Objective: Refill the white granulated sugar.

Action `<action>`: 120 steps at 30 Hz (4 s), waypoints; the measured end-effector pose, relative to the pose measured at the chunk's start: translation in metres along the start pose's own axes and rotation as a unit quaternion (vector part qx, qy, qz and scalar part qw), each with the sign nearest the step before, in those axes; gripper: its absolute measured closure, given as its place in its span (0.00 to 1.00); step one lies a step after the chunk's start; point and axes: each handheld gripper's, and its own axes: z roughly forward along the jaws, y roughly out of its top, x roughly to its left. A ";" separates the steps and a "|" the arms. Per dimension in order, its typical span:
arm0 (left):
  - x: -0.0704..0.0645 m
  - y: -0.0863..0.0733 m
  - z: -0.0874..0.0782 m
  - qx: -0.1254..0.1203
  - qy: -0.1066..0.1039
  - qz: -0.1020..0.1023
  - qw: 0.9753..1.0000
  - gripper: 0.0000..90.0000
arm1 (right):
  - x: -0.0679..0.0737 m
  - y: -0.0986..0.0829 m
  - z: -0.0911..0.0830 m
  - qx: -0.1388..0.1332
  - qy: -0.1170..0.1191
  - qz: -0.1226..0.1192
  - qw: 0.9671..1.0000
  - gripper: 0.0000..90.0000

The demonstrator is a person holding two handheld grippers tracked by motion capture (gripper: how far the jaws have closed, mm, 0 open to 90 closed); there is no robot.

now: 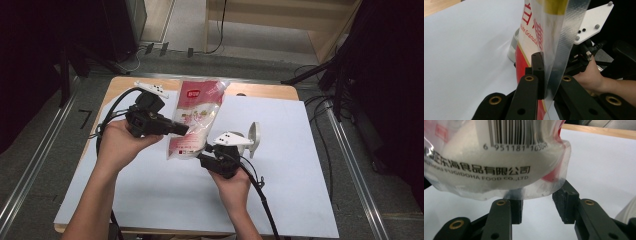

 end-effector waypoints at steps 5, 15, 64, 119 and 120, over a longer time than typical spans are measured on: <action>0.004 -0.002 -0.012 -0.026 0.003 -0.003 1.000 1.00 | -0.002 0.003 0.000 0.014 0.009 -0.010 1.000 0.68; 0.018 -0.007 -0.019 -0.050 0.037 -0.008 0.998 1.00 | -0.012 0.012 -0.005 0.035 0.058 -0.035 0.997 0.65; 0.118 -0.045 0.082 -0.059 0.089 -0.036 0.994 1.00 | -0.046 -0.019 -0.051 0.064 0.135 -0.096 0.984 0.59; 0.126 -0.091 0.048 -0.067 0.058 0.000 0.996 0.73 | -0.057 -0.023 -0.061 0.071 0.089 -0.090 0.989 0.59; 0.125 -0.091 0.048 -0.065 0.059 0.000 0.996 0.73 | -0.057 -0.023 -0.061 0.070 0.088 -0.091 0.989 0.59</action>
